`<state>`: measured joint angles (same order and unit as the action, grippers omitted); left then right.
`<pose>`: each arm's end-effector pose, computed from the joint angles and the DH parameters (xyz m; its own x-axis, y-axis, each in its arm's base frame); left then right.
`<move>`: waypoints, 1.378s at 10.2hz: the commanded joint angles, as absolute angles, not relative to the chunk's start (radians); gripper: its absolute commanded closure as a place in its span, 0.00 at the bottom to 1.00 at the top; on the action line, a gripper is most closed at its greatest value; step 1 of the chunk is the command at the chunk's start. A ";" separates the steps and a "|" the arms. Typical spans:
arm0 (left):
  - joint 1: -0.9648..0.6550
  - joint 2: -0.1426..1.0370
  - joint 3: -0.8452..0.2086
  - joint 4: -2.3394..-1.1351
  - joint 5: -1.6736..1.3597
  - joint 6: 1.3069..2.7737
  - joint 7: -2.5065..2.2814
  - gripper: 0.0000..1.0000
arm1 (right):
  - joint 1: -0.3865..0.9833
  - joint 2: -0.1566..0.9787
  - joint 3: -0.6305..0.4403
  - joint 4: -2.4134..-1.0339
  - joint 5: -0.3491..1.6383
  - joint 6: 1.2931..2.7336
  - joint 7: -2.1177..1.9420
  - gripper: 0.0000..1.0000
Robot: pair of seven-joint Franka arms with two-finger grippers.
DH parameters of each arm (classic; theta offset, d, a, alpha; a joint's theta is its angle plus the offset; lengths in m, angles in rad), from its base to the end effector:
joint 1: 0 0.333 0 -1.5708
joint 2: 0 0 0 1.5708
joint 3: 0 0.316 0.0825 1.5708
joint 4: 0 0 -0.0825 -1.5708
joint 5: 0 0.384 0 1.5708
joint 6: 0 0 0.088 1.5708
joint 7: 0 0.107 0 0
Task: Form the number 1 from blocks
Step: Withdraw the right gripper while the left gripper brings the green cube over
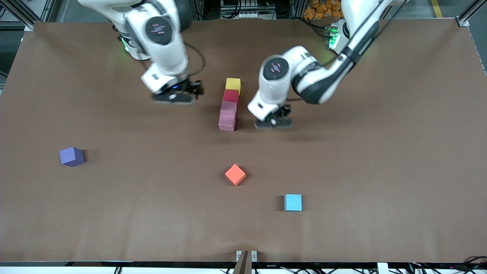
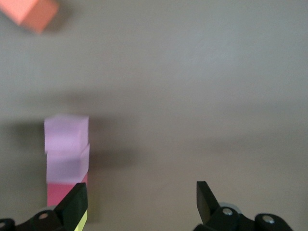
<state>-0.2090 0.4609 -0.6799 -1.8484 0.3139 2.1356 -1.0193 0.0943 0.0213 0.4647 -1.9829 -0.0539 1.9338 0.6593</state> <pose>0.4277 -0.4591 0.3174 0.9986 -0.0035 -0.0521 -0.0050 -0.9996 -0.0288 0.4709 0.2888 0.4492 0.9963 -0.0802 -0.0299 -0.0778 -0.9943 0.0730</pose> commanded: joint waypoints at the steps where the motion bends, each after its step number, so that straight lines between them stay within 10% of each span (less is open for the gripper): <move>1: -0.218 0.426 -0.802 -1.917 0.333 2.137 -1.153 1.00 | 0.078 0.034 0.285 -1.850 -0.029 1.888 0.460 0.00; 5: -0.447 0.489 -0.851 -1.907 0.328 2.144 -1.282 1.00 | 0.075 0.066 0.033 -1.751 -0.018 1.873 0.132 0.00; 14: -0.609 0.707 -0.720 -1.841 0.419 2.250 -1.358 1.00 | 0.080 0.118 -0.101 -1.576 -0.015 1.723 -0.002 0.00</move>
